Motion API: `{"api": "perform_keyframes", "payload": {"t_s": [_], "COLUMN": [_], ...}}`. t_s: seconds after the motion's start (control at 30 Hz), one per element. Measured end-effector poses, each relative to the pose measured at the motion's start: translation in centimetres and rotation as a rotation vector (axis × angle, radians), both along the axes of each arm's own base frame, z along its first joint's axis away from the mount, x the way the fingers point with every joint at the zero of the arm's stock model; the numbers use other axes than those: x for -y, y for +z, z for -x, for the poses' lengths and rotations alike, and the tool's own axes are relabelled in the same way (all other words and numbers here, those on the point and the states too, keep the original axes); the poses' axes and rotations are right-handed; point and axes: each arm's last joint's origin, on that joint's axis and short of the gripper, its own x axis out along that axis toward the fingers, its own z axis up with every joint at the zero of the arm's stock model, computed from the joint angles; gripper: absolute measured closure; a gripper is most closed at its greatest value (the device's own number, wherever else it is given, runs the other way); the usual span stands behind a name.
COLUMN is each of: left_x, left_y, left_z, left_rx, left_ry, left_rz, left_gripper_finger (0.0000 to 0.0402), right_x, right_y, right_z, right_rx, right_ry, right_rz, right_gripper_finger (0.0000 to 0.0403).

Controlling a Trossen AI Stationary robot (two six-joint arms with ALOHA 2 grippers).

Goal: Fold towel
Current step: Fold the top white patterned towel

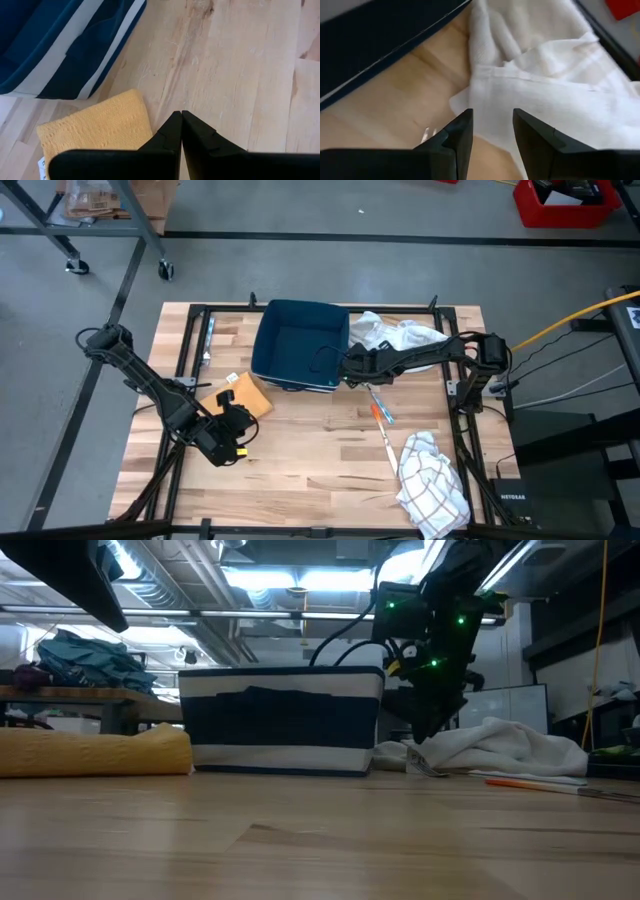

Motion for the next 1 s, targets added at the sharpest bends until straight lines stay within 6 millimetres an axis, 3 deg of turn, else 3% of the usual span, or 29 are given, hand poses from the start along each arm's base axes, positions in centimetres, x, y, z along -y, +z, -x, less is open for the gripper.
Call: {"api": "perform_keyframes", "payload": {"t_s": [0.23,0.57,0.7,0.87,1.0], "left_x": [0.0,0.0,0.0,0.0,0.0], "left_y": [0.0,0.0,0.0,0.0,0.0], "left_z": [0.0,0.0,0.0,0.0,0.0], "left_rx": [0.0,0.001,0.001,0.0,0.0], "left_ry": [0.0,0.002,0.002,0.001,0.0], "left_rz": [0.0,0.002,0.002,0.001,0.0], "left_gripper_finger": [0.0398,0.0398,0.0398,0.0398,0.0398], "right_x": [1.7,4.5,4.8,4.8,4.8], "right_y": [0.0,-0.2,-0.2,-0.2,-0.2], "right_z": [0.4,1.1,1.2,1.2,1.2], "right_rx": [-0.004,-0.01,-0.025,-0.028,-0.033], "right_ry": [-0.057,-0.099,-0.086,-0.082,-0.067], "right_rz": [0.016,-0.092,-0.095,-0.095,-0.105], "right_gripper_finger": [0.026,0.0264,0.03,0.0388,0.0383]}}
